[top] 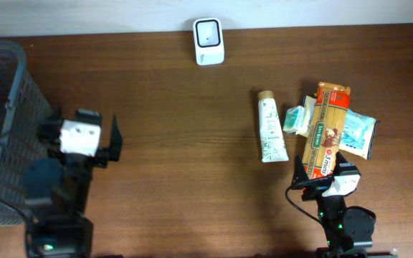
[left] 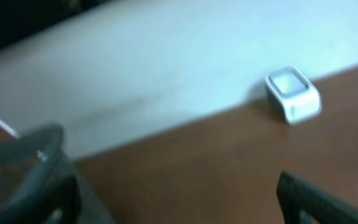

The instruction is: Scan the item barcode

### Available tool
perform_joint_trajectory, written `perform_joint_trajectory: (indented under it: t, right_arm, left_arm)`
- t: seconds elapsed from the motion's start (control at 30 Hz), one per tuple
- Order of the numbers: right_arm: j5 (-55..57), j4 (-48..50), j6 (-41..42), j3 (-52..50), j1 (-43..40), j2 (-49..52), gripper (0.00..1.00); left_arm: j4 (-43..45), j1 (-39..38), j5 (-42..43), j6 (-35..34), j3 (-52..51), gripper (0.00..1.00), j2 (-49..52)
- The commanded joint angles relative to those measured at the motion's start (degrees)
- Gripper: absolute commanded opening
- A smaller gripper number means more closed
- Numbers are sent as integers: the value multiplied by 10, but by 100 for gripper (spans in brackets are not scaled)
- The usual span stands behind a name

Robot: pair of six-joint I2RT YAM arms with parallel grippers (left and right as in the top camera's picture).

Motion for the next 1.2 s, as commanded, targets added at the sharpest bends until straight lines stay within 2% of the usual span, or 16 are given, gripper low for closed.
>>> perform_joint_trajectory:
  t: [0.0, 0.13, 0.23, 0.33, 0.43, 0.53, 1.17]
  right_arm:
    - [5, -1, 0, -5, -4, -5, 99]
    - [5, -1, 0, -5, -4, -5, 99]
    - [5, -1, 0, -5, -4, -5, 99]
    - [5, -1, 0, -5, -4, -5, 99]
    - [5, -1, 0, -5, -4, -5, 99]
    - [5, -1, 0, -5, -4, -5, 99]
    - [5, -1, 0, -5, -4, -5, 99]
  left_arm:
    - [126, -8, 5, -41, -153, 99, -87]
    - [202, -8, -3, -40, -298, 99, -196]
    - [207, -8, -13, -38, -357, 99, -268]
    - [200, -8, -15, -23, -410, 99, -345]
    - [121, -8, -24, -23, -416, 99, -392]
    - [61, -8, -28, -23, -416, 99, -391]
    - [62, -8, -28, -23, -415, 99, -391]
